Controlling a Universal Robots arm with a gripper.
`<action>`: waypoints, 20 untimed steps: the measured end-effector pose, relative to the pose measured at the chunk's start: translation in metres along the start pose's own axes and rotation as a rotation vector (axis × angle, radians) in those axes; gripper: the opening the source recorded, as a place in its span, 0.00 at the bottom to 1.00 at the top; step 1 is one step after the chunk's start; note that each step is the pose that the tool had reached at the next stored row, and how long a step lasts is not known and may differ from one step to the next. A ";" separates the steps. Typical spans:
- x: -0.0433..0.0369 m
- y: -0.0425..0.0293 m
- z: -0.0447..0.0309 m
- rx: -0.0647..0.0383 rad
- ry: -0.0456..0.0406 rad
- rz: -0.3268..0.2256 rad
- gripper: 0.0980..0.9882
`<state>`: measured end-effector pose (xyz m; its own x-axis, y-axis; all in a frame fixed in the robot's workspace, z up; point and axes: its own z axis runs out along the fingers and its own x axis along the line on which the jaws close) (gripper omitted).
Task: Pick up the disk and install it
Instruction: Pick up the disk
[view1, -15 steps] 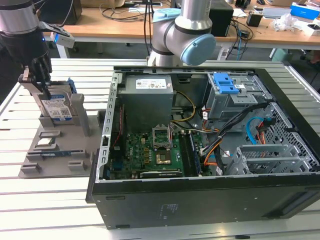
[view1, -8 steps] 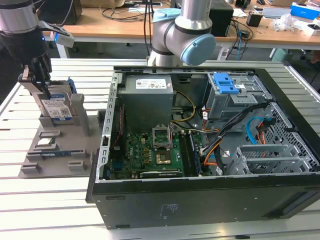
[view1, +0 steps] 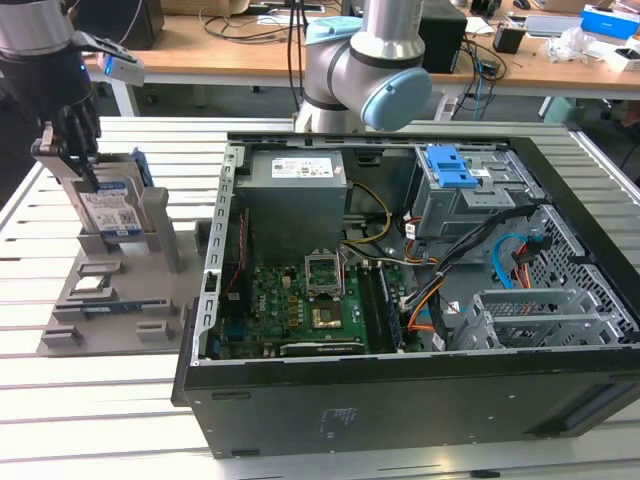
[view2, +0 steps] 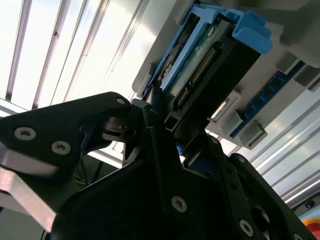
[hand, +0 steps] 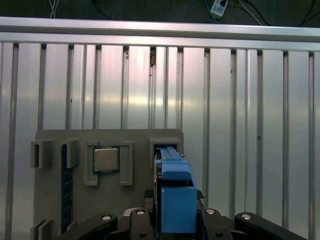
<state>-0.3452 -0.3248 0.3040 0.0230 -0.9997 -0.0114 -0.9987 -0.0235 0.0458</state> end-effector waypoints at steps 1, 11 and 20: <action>-0.0001 0.0001 -0.0013 0.000 0.0000 0.000 0.30; -0.0004 0.0007 -0.0142 0.000 0.0000 0.000 0.30; -0.0005 0.0010 -0.0230 0.000 0.0000 0.000 0.30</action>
<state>-0.3452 -0.3245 0.3270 0.0230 -0.9997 -0.0114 -0.9987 -0.0235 0.0458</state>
